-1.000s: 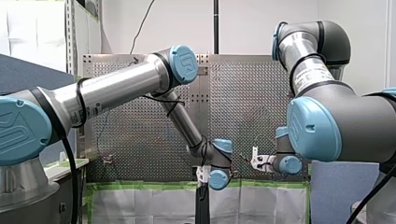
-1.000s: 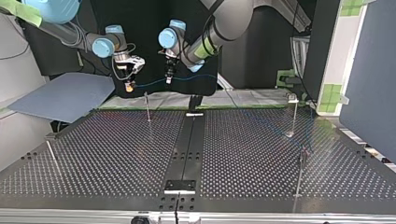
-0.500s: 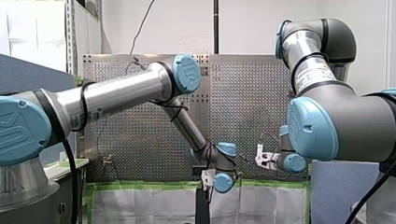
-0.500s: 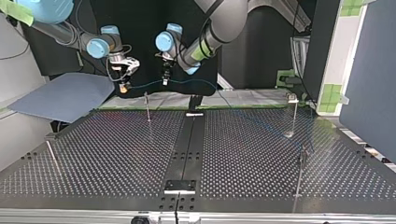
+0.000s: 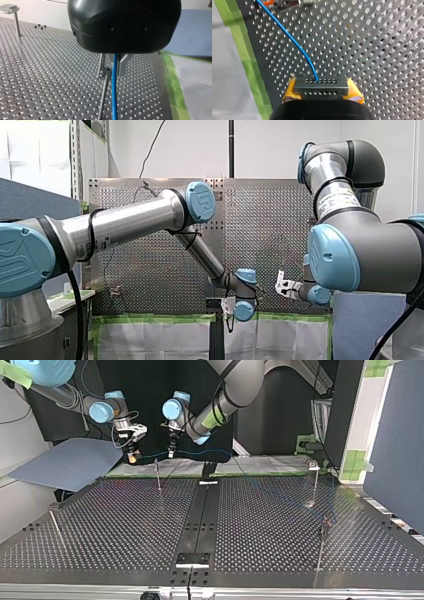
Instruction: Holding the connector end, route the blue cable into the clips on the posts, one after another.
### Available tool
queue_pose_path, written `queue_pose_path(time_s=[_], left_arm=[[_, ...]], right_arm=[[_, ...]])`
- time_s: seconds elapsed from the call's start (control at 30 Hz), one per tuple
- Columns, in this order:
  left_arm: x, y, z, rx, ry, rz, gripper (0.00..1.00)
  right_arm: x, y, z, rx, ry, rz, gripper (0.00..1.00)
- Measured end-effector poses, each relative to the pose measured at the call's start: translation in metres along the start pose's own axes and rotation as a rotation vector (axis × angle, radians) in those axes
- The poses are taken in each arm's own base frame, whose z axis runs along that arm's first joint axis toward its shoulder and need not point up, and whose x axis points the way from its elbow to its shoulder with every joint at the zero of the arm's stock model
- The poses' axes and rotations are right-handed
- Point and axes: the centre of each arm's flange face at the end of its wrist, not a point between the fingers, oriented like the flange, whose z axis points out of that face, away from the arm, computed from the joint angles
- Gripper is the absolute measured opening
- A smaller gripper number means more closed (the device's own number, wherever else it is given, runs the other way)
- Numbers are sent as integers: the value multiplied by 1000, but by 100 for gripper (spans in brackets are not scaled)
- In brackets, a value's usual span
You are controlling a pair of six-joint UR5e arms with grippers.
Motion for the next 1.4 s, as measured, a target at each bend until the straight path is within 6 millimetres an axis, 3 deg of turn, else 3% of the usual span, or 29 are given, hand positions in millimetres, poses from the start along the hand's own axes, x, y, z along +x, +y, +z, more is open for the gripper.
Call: queue_pose_path(time_s=[0.3,0.83,1.17,1.4], left_arm=[[11,3,11,-16,3,-11,0],[-5,-13,28,26,-32,-75,0],[8,-13,34,36,-12,-101,0],[2,-12,46,22,-21,-109,0]], right_arm=[[6,4,6,49,7,18,0],[17,42,5,-11,33,34,0],[18,46,6,-16,35,31,0],[18,47,7,-18,39,28,0]])
